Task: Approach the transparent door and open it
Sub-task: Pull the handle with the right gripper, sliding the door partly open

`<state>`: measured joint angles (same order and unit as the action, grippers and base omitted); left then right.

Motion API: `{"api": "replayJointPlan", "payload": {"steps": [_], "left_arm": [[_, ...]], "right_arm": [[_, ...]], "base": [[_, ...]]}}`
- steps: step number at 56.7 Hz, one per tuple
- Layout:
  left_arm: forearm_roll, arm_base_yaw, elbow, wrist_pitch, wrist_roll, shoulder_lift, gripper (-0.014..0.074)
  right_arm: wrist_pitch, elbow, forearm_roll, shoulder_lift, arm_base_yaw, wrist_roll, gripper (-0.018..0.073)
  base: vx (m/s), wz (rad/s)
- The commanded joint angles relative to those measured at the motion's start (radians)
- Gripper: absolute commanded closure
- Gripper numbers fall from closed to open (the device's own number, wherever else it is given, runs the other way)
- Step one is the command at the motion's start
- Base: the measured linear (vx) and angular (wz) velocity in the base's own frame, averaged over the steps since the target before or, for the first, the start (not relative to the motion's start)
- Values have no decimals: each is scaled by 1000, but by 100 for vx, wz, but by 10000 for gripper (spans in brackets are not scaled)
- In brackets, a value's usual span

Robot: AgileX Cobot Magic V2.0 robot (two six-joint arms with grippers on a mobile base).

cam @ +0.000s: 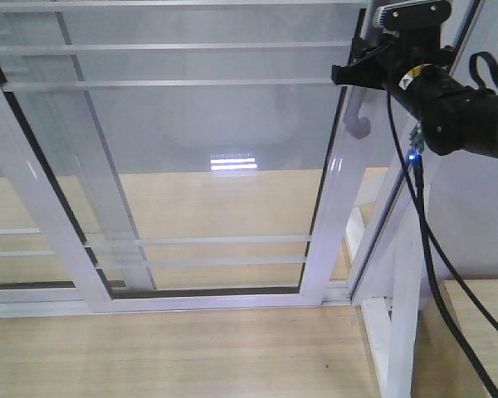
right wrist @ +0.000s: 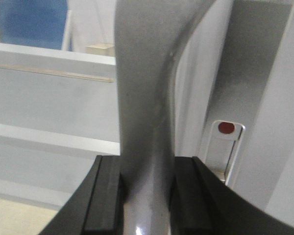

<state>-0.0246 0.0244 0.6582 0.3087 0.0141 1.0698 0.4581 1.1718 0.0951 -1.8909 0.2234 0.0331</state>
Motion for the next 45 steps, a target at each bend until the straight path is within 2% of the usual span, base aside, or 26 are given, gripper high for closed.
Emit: {"api": "replayJointPlan", "payload": {"steps": [1,45], "left_arm": [[-7,6,35,76,-4,-16,21],[-7,7,35,76,-4,-16,21]], "right_arm": [[73,18,87,64,67,9,568],[107,18,91,64,314,11,568]], "base": [[0,0],[0,0]]}}
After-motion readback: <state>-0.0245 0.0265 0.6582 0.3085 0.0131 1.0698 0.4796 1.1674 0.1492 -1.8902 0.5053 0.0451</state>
